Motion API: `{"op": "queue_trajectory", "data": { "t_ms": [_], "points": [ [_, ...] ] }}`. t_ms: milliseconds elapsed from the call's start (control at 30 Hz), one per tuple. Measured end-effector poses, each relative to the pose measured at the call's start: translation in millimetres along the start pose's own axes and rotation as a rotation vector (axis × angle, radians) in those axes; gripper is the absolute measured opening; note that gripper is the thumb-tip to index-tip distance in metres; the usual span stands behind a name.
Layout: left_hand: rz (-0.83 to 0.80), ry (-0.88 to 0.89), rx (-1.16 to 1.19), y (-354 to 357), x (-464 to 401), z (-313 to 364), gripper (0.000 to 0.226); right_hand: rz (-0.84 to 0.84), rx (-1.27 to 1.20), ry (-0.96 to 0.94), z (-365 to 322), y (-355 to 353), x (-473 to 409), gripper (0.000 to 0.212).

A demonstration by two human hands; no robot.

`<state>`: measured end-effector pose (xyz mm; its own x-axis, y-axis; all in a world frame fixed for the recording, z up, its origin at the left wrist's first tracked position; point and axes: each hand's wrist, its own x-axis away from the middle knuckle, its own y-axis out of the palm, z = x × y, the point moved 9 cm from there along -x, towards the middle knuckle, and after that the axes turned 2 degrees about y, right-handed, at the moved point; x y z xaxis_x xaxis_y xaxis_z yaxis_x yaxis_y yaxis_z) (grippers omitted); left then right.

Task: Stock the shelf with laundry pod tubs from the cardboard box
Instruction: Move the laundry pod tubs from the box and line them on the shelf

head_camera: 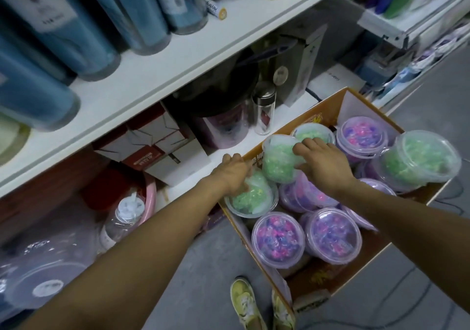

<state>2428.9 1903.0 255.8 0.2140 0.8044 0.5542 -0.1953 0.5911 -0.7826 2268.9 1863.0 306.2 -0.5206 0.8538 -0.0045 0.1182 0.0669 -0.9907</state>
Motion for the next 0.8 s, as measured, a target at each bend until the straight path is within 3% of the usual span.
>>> {"op": "queue_trajectory", "data": {
  "t_ms": [100,267,467,633,800],
  "points": [
    [0.092,-0.034,0.221,-15.1,25.6,-2.0,0.027,0.061,-0.134,0.099,12.8,-32.2,-2.4,0.028],
    [0.352,-0.21,0.889,-37.3,93.5,-16.6,0.027,0.091,-0.33,0.186,25.5,-86.3,2.8,0.02],
    [0.612,-0.34,1.504,-57.3,185.9,-12.9,0.023,0.105,-0.541,0.117,3.4,-184.1,13.6,0.016],
    [0.752,-0.308,1.761,-101.5,254.2,-3.3,0.008,0.133,-0.528,0.016,-35.4,-272.2,12.0,0.018],
    [0.858,-0.198,1.792,-154.6,329.2,3.4,0.026,0.227,-0.546,-0.135,-92.7,-361.6,14.6,0.023]
  ]
}}
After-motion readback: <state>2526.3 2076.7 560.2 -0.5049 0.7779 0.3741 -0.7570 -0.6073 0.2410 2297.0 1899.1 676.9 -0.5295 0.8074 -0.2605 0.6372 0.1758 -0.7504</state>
